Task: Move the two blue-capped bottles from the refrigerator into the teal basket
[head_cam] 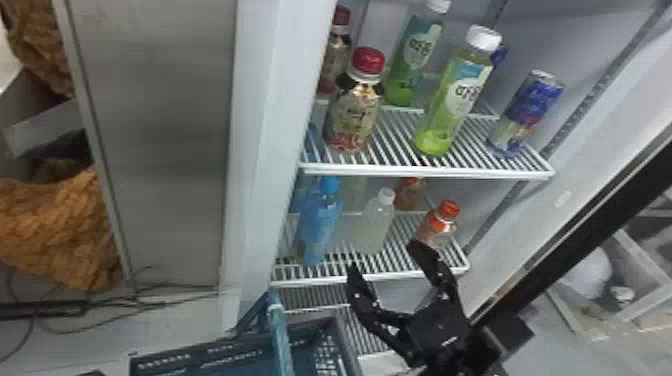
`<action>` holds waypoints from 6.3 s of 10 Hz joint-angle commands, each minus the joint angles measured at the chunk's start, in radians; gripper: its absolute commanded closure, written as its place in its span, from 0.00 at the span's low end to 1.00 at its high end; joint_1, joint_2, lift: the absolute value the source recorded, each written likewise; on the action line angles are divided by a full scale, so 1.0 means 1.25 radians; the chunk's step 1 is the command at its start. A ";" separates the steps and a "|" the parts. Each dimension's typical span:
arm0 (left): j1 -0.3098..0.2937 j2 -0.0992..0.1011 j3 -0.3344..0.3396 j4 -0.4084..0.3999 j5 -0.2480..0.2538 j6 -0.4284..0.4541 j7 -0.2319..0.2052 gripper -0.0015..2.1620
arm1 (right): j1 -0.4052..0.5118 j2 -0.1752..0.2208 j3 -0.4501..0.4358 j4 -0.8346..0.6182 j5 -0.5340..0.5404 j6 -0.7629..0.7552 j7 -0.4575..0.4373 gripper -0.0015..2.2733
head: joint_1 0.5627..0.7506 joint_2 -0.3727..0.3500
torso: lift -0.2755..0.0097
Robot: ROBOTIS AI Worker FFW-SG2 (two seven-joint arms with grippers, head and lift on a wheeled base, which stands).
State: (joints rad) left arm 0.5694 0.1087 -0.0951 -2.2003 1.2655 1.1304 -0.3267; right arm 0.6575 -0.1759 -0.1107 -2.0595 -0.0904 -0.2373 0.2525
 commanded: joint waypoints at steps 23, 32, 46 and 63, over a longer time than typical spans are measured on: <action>-0.002 -0.002 0.000 0.004 0.000 -0.007 0.000 0.54 | -0.391 -0.037 0.158 0.402 -0.031 -0.034 0.002 0.10 | 0.70 0.03 | 0.39; 0.002 -0.003 0.000 0.004 0.004 -0.011 0.000 0.54 | -0.259 -0.047 0.120 0.225 -0.064 -0.012 0.008 0.27 | 0.70 0.03 | 0.39; 0.002 0.001 0.002 0.006 0.009 -0.013 0.000 0.54 | 0.063 -0.026 0.006 -0.189 -0.039 0.172 0.112 0.27 | 0.70 0.03 | 0.39; 0.004 0.000 0.002 0.006 0.010 -0.013 0.000 0.54 | 0.014 -0.042 0.019 -0.077 -0.136 0.323 0.234 0.20 | 0.70 0.03 | 0.39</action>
State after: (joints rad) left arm 0.5742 0.1089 -0.0919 -2.1927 1.2776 1.1142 -0.3267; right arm 0.6819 -0.2286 -0.0885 -2.1665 -0.2617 0.1734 0.5446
